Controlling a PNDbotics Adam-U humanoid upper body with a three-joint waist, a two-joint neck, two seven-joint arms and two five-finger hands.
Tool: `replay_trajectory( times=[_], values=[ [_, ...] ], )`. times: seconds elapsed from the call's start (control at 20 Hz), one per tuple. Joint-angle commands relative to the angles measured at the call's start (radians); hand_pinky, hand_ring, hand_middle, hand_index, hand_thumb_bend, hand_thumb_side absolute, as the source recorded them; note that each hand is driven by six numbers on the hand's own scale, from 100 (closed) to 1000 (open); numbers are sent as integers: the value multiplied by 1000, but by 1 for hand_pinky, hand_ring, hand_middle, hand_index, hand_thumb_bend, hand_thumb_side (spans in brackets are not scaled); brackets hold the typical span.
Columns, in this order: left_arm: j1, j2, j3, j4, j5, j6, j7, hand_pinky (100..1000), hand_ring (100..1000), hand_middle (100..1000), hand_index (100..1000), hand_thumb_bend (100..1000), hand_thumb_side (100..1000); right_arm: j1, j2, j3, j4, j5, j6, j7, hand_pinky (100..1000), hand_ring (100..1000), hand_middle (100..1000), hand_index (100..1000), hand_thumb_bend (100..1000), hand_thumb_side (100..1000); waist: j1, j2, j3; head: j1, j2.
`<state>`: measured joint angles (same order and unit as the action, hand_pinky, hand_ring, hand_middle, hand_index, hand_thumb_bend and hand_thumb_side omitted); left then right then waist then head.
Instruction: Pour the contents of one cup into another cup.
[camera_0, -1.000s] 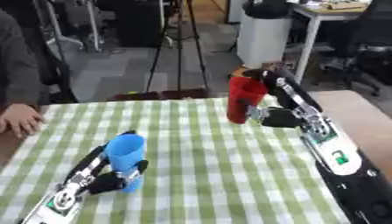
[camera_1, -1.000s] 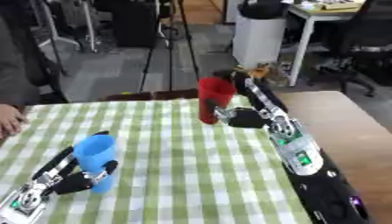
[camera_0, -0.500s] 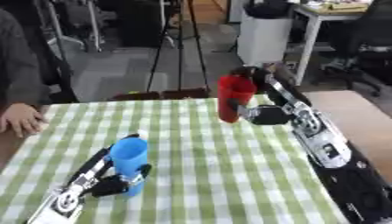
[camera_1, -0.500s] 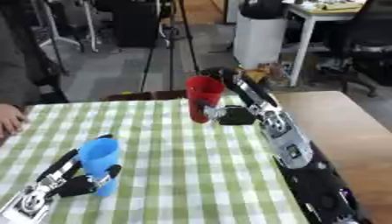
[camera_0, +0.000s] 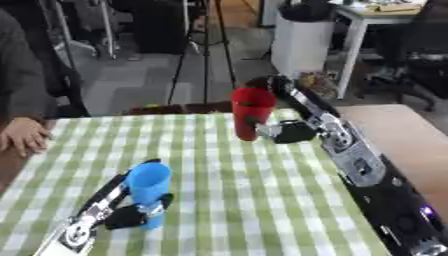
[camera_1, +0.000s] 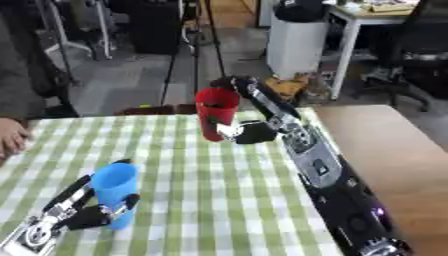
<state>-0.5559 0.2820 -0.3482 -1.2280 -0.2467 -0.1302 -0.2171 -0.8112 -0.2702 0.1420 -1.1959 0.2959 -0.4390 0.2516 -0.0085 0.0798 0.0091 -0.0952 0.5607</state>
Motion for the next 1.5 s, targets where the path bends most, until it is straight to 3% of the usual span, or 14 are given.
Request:
replay_trajectory(
  times=[0.05,0.8,1.5],
  values=[
    [-19,6,1,-6,-6,-2,0,466,536,586,738,207,544,-33,-3,3,-4,36,-21,0,665,603,553,830,302,290,-2,-16,3,-5,1],
    [-23,-3,-13,2,-33,-17,-9,468,536,586,739,212,536,-87,59,25,66,224,-118,-16,660,600,555,821,287,291,-6,-18,20,-13,1],
    [-27,-10,-18,9,-52,-26,-11,470,536,586,739,215,533,-109,111,29,91,306,-153,-31,659,599,555,817,284,288,-8,-17,29,-24,4]
  ],
)
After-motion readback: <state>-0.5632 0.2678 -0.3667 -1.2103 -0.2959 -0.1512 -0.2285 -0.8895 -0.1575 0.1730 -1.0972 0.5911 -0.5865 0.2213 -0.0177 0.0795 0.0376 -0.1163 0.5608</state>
